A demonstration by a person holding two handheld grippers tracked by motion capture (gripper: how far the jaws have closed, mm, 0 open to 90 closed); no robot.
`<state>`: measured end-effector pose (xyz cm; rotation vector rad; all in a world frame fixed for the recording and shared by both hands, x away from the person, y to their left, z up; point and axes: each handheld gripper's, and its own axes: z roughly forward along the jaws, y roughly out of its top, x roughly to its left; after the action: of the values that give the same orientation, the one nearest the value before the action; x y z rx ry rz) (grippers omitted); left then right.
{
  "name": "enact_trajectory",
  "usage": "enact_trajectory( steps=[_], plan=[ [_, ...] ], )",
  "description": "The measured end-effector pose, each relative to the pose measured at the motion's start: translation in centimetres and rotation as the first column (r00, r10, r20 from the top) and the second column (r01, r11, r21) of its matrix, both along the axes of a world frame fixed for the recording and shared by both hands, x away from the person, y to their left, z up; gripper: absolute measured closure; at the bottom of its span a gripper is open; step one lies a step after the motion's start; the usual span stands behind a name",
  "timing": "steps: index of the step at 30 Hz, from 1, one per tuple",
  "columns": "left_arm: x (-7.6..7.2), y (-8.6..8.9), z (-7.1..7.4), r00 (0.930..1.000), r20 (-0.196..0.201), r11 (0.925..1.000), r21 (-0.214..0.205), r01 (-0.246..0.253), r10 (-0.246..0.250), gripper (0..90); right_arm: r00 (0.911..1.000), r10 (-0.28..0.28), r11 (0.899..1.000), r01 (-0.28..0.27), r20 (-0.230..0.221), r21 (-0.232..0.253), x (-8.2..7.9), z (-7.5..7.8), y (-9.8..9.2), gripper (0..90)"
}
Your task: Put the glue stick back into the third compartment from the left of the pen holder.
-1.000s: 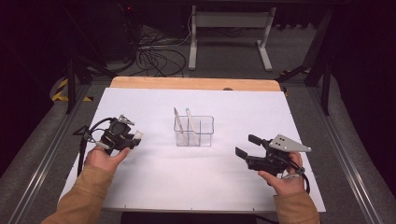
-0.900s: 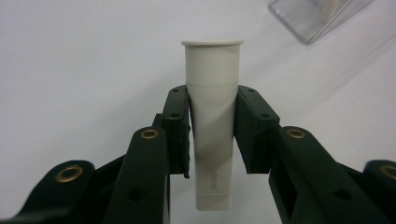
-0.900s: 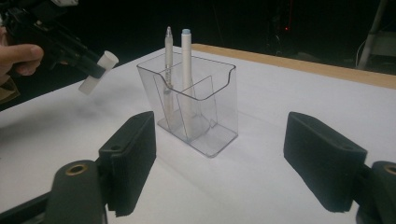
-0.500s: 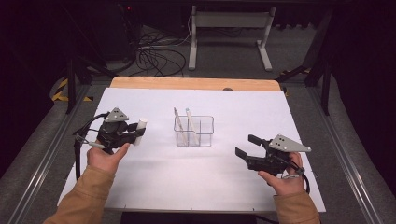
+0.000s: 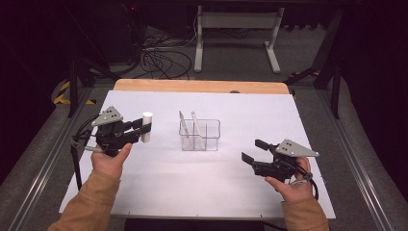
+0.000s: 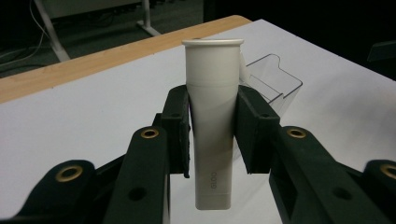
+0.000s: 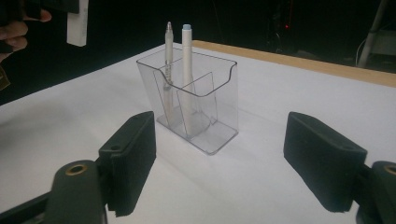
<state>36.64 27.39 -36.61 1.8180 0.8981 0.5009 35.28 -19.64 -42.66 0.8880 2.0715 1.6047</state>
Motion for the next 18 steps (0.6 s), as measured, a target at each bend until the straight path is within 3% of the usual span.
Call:
enact_trajectory(
  steps=[2,11,14,18],
  plan=[
    [-0.1,-0.2,0.0,0.9999,0.015,0.9999,0.013,-0.005,0.005,67.5,1.0000,0.001,1.000,-0.001,-0.003,-0.002,0.0,-0.1,0.0,25.9],
    [-0.2,-0.7,0.2,0.9988,0.043,0.9997,-0.008,0.023,-0.022,67.5,1.0000,0.002,1.000,-0.002,0.001,-0.009,0.0,-0.2,0.1,25.9],
    [0.0,-1.0,0.3,0.9973,0.069,0.9997,-0.005,0.026,-0.025,67.5,1.0000,0.003,1.000,-0.003,0.000,-0.011,0.0,-0.2,0.2,25.9],
    [0.2,-1.5,0.4,0.9953,0.086,0.9984,-0.029,0.048,-0.046,67.4,1.0000,0.005,1.000,-0.004,0.004,-0.019,-0.1,-0.2,0.2,25.9]
  ],
)
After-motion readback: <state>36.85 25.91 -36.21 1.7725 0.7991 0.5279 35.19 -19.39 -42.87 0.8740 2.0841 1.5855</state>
